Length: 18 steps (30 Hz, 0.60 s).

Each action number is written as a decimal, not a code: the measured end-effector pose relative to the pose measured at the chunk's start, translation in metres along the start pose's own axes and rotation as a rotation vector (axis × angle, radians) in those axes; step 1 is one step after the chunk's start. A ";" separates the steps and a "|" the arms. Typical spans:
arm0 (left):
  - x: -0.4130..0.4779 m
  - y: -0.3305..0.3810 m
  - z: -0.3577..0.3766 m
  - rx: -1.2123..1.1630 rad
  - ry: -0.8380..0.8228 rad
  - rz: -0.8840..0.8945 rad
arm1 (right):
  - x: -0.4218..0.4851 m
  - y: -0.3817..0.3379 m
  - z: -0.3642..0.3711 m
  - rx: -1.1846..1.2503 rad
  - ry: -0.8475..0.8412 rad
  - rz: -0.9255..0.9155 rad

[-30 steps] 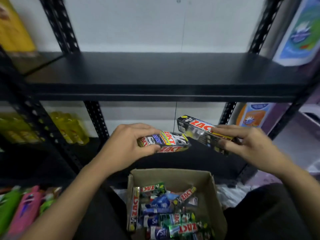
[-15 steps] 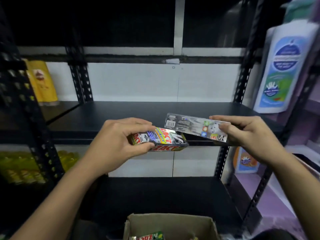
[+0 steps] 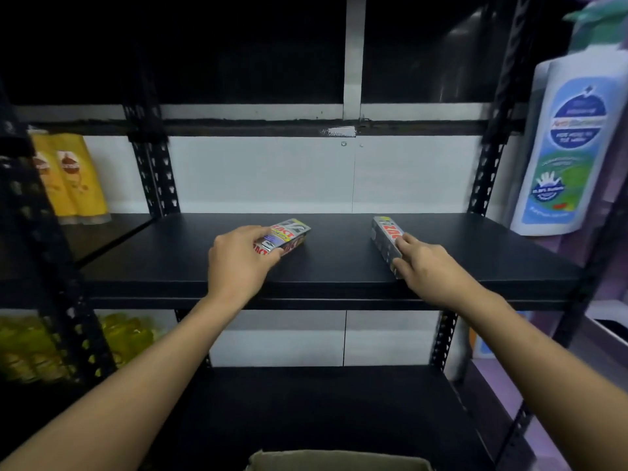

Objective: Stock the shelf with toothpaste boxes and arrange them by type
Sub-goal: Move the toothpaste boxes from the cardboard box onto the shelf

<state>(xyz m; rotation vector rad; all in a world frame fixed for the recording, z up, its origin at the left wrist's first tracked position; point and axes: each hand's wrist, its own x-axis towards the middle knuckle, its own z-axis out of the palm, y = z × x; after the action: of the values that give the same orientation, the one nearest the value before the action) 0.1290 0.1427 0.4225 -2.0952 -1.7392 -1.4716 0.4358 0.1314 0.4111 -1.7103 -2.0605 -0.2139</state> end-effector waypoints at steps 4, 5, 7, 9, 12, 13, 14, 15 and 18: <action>0.035 -0.023 0.028 0.167 -0.137 -0.093 | 0.037 0.010 0.014 -0.017 -0.013 0.092; 0.042 -0.030 0.034 0.205 -0.165 -0.090 | 0.045 0.014 0.019 -0.013 -0.011 0.102; 0.057 -0.040 0.044 0.235 -0.203 -0.091 | 0.060 0.023 0.025 0.000 -0.015 0.116; 0.071 -0.047 0.050 0.270 -0.248 -0.097 | 0.075 0.031 0.030 0.003 -0.036 0.141; 0.089 -0.053 0.059 0.313 -0.294 -0.073 | 0.096 0.042 0.034 -0.012 -0.074 0.175; 0.093 -0.055 0.061 0.309 -0.300 -0.055 | 0.102 0.046 0.036 -0.014 -0.075 0.173; 0.096 -0.058 0.064 0.300 -0.303 -0.038 | 0.107 0.049 0.038 -0.016 -0.070 0.168; 0.099 -0.061 0.067 0.291 -0.307 -0.025 | 0.111 0.052 0.041 -0.013 -0.062 0.168; 0.106 -0.070 0.076 0.247 -0.304 0.009 | 0.120 0.059 0.050 -0.011 -0.016 0.178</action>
<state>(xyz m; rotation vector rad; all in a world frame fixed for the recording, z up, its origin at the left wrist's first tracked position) 0.1118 0.2902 0.4169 -2.2760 -1.8884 -0.9136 0.4652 0.2707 0.4092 -1.8949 -1.9080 -0.1557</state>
